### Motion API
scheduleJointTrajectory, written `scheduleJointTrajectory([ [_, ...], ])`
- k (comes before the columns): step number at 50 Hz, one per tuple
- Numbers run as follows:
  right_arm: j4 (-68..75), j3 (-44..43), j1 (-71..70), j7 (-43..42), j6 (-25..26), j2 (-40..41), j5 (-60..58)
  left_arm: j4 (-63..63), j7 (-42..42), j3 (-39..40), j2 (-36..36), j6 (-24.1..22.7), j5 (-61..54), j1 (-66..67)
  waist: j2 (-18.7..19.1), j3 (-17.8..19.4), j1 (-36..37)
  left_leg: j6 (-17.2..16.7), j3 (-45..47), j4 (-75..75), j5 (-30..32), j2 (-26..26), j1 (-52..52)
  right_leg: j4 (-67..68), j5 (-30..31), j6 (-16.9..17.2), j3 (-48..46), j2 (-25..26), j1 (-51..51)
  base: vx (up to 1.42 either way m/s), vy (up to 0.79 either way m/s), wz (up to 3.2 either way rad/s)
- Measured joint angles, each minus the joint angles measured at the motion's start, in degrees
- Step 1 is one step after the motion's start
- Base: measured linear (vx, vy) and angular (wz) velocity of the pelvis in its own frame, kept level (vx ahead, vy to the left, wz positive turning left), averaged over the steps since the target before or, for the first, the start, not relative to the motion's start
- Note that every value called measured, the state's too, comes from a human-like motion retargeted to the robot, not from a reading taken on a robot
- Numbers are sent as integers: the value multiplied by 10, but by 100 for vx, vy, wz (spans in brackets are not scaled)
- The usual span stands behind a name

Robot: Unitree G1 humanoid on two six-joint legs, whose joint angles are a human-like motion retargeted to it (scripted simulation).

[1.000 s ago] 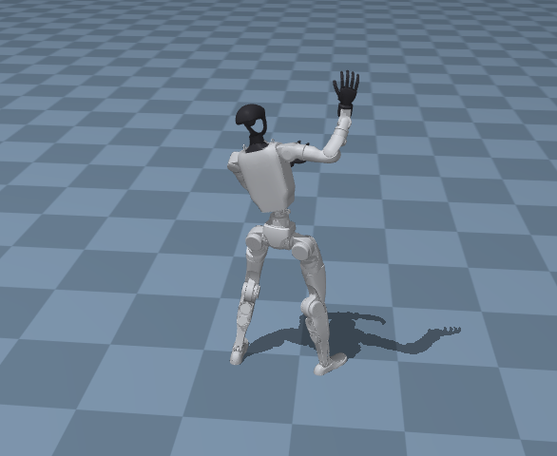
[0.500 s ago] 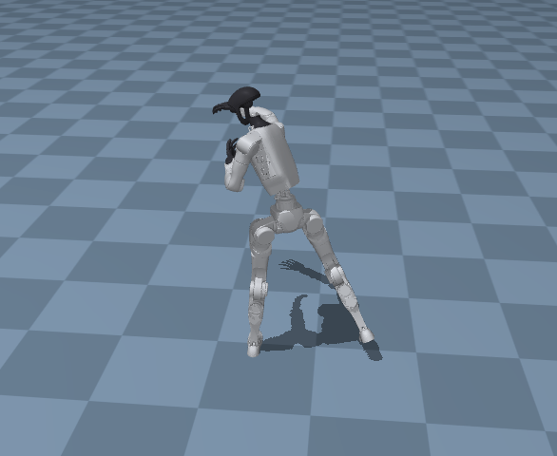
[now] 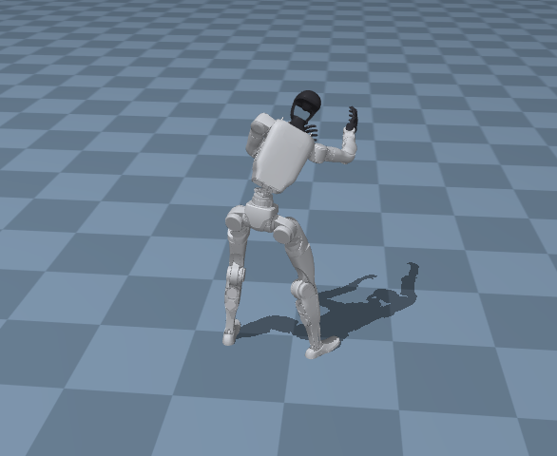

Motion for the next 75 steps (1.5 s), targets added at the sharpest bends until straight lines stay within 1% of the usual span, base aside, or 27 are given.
scheduleJointTrajectory([
  [2, 36, -3, 0, -4, 5, 0, 57, -5, 5, -9, -10, 9, -16, -11, 3, 0, -38, 28, 45, -9, 3, -8, 6, -26, 20, 14, 37, -3, -21, 1, -17, -174],
  [6, 102, -6, 0, -8, 13, 0, 124, -9, -1, -26, -14, 20, -41, -28, 13, -3, -140, 50, 110, -21, 4, -9, 41, -57, 33, 25, 98, 9, -34, 10, -19, -144],
  [14, 247, -10, 0, -7, 17, 0, 316, 52, -10, -33, -55, 51, -155, -61, 24, 1, -361, 89, 194, -5, 44, -4, 168, -44, -19, 22, 193, 26, 23, 24, -23, -118],
  [17, 286, -10, 0, -14, 10, 0, 322, 97, 5, -21, -70, 61, -169, -77, 20, 1, -434, 105, 201, 50, 72, 12, 203, -30, -43, 15, 227, 35, 59, 33, -21, -124],
  [20, 301, -10, 0, -16, -4, 8, 287, 157, 30, 0, -76, 74, -129, -114, 16, -1, -491, 119, 191, 123, 102, 34, 218, -25, -56, 8, 263, 49, 92, 32, -17, -128],
  [25, 294, -10, 0, -18, -27, 85, 220, 313, 76, 16, -92, 112, 98, -219, 13, -19, -526, 132, 146, 231, 171, 63, 211, -31, -65, 4, 320, 75, 133, 27, -12, -122],
  [28, 289, -10, 0, -22, -42, 124, 190, 427, 89, 12, -113, 131, 279, -280, 12, -35, -536, 128, 111, 266, 223, 66, 205, -39, -67, 4, 354, 88, 148, 23, -7, -117],
  [30, 285, -10, 0, -29, -53, 145, 179, 482, 90, 4, -124, 137, 353, -314, 12, -41, -536, 121, 88, 279, 255, 63, 199, -47, -65, 6, 375, 96, 152, 19, -4, -117],
  [34, 257, -9, 0, -41, -62, 195, 168, 511, 61, 6, -128, 133, 392, -317, 12, -75, -538, 104, 39, 280, 302, 41, 203, -63, -63, 10, 418, 107, 161, 17, -1, -112],
  [38, 199, 3, -8, -52, -79, 255, 168, 475, 26, 21, -134, 110, 300, -321, 12, -100, -525, 81, -15, 256, 335, 1, 215, -83, -59, 25, 448, 103, 166, 12, 3, -89],
  [39, 121, 129, -130, -52, -97, 369, 153, 464, 15, 16, -162, 108, 255, -322, 5, -123, -495, 70, -32, 254, 338, -4, 209, -90, -55, 27, 454, 107, 161, 10, 3, -71],
  [40, 12, 315, -310, -52, -120, 532, 130, 453, 2, 6, -201, 107, 205, -324, -5, -154, -452, 56, -51, 254, 341, -6, 200, -100, -50, 28, 460, 115, 153, 6, 0, -62],
  [41, -142, 570, -521, -132, -171, 762, -21, 436, 0, -110, -124, 97, 164, -214, -61, -169, -509, 34, -76, 291, 325, 12, 146, -99, -41, 25, 469, 147, 109, 2, 0, -58],
  [42, -255, 742, -662, -190, -204, 923, -130, 415, -2, -189, -70, 88, 127, -133, -102, -179, -550, 14, -100, 313, 315, 20, 112, -100, -36, 24, 475, 168, 80, -1, 2, -49],
  [46, -360, 742, -674, -249, -187, 972, -239, 288, 1, -184, -44, 52, 42, -53, -118, -186, -576, -33, -162, 288, 287, -19, 129, -108, -35, 31, 482, 158, 78, 0, 10, -28],
  [48, -411, 738, -684, -275, -173, 978, -295, 221, -5, -176, -39, 40, 18, -15, -121, -187, -584, -32, -156, 282, 240, -13, 136, -112, -35, 35, 479, 154, 78, -3, 13, 8],
  [50, -456, 734, -697, -296, -157, 977, -344, 154, -23, -172, -30, 33, -5, 26, -127, -190, -590, -10, -113, 275, 176, 15, 141, -114, -36, 40, 469, 149, 80, -6, 15, 39],
  [55, -522, 709, -737, -350, -111, 924, -462, 12, -108, -183, 12, 45, -40, 101, -147, -209, -584, 58, 98, 207, 30, 114, 161, -117, -41, 53, 408, 129, 91, -8, 19, 103],
  [60, -557, 689, -783, -402, -59, 826, -559, -117, -223, -192, 77, 88, -75, 165, -180, -239, -535, 85, 253, 114, -17, 140, 163, -111, -42, 55, 307, 112, 111, -8, 25, 184],
  [62, -563, 685, -793, -415, -38, 773, -582, -151, -256, -201, 95, 112, -102, 186, -202, -249, -493, 97, 245, 103, -28, 138, 148, -101, -41, 57, 259, 105, 122, -4, 28, 217],
  [65, -565, 683, -803, -414, -5, 699, -615, -203, -307, -209, 139, 158, -146, 222, -251, -268, -421, 106, 174, 114, -39, 140, 108, -78, -42, 51, 184, 98, 139, 1, 27, 220],
  [66, -580, 694, -813, -410, -31, 685, -606, -216, -314, -216, 153, 161, -158, 229, -270, -272, -391, 103, 144, 119, -40, 139, 92, -68, -41, 47, 157, 97, 143, 4, 26, 217],
  [67, -581, 702, -820, -402, -32, 664, -612, -227, -320, -223, 166, 164, -169, 235, -290, -275, -361, 99, 115, 122, -40, 138, 77, -57, -39, 43, 132, 95, 147, 6, 26, 216],
  [68, -555, 701, -823, -385, 17, 628, -647, -234, -324, -232, 177, 170, -178, 240, -312, -275, -331, 93, 87, 123, -38, 136, 62, -44, -36, 38, 106, 94, 150, 7, 25, 215],
  [70, -524, 723, -850, -353, 61, 565, -677, -241, -319, -256, 187, 167, -193, 240, -356, -264, -261, 79, 37, 113, -30, 128, 38, -18, -26, 25, 61, 92, 153, 9, 24, 213],
  [72, -456, 769, -893, -325, 75, 490, -668, -231, -310, -280, 174, 158, -201, 234, -395, -242, -180, 66, -8, 89, -20, 118, 23, 9, -13, 13, 31, 90, 155, 11, 22, 212],
  [75, -207, 896, -1000, -288, 50, 350, -590, -205, -326, -310, 134, 147, -196, 216, -442, -182, -38, 51, -69, 36, 1, 100, 15, 38, 7, -1, 19, 91, 158, 12, 18, 204],
])
